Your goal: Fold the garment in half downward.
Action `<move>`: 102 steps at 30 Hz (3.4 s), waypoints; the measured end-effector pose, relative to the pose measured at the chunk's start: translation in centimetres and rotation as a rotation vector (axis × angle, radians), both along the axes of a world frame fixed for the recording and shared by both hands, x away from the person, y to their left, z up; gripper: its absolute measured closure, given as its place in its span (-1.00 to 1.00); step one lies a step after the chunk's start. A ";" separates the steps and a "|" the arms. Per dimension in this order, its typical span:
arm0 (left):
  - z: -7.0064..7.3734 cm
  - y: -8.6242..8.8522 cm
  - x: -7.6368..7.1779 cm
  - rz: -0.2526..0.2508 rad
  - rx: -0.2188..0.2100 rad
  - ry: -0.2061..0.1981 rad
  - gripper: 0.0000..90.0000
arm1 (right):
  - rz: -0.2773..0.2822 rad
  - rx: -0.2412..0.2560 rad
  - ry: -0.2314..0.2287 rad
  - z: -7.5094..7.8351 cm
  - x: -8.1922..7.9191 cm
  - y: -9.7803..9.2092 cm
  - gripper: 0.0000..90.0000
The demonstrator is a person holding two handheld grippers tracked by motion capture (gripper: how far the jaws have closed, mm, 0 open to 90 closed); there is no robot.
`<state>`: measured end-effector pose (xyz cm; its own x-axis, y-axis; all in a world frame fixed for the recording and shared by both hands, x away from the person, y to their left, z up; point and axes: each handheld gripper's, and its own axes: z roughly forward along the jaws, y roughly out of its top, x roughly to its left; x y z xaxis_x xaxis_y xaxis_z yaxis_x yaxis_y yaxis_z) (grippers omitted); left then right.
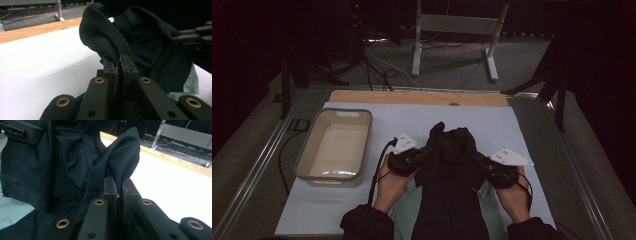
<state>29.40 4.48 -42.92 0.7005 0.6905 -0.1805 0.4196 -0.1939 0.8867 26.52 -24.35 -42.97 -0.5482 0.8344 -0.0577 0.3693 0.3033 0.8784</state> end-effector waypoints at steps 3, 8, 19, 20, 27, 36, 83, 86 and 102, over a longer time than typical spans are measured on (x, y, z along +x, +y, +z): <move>-0.3 0.0 -0.6 -0.013 -0.006 -0.001 0.90 | 0.002 -0.003 -0.007 -0.2 -0.6 0.2 0.88; -0.7 0.2 -1.6 -0.031 -0.017 0.001 0.90 | 0.013 -0.006 -0.014 -0.6 -1.7 0.4 0.88; -1.6 0.1 -3.9 -0.066 -0.035 0.005 0.90 | 0.054 -0.020 -0.027 -1.7 -4.1 0.6 0.88; -1.7 0.1 -4.1 -0.068 -0.037 0.007 0.90 | 0.062 -0.022 -0.028 -1.8 -4.3 0.6 0.87; -2.3 0.3 -5.4 -0.092 -0.055 0.025 0.90 | 0.085 -0.024 -0.009 -2.2 -5.5 0.6 0.87; -3.0 0.9 -6.9 -0.117 -0.069 0.046 0.90 | 0.113 -0.010 0.053 -2.4 -6.7 0.3 0.87; -2.0 4.8 -4.2 -0.050 -0.104 0.071 -0.97 | 0.034 0.040 0.136 -0.7 -5.9 -2.7 -0.51; -1.9 4.9 -3.9 -0.045 -0.098 0.063 -0.99 | 0.021 0.036 0.138 -0.8 -5.5 -3.0 -0.51; -3.3 5.0 -1.9 -0.041 -0.054 0.045 -0.99 | -0.075 0.010 0.191 -2.4 -3.0 -4.8 -0.29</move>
<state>27.47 9.46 -46.22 0.7182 0.6499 -0.2488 0.4521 -0.1639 0.8768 23.55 -29.13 -45.36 -0.4844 0.8734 0.0501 0.5505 0.2599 0.7933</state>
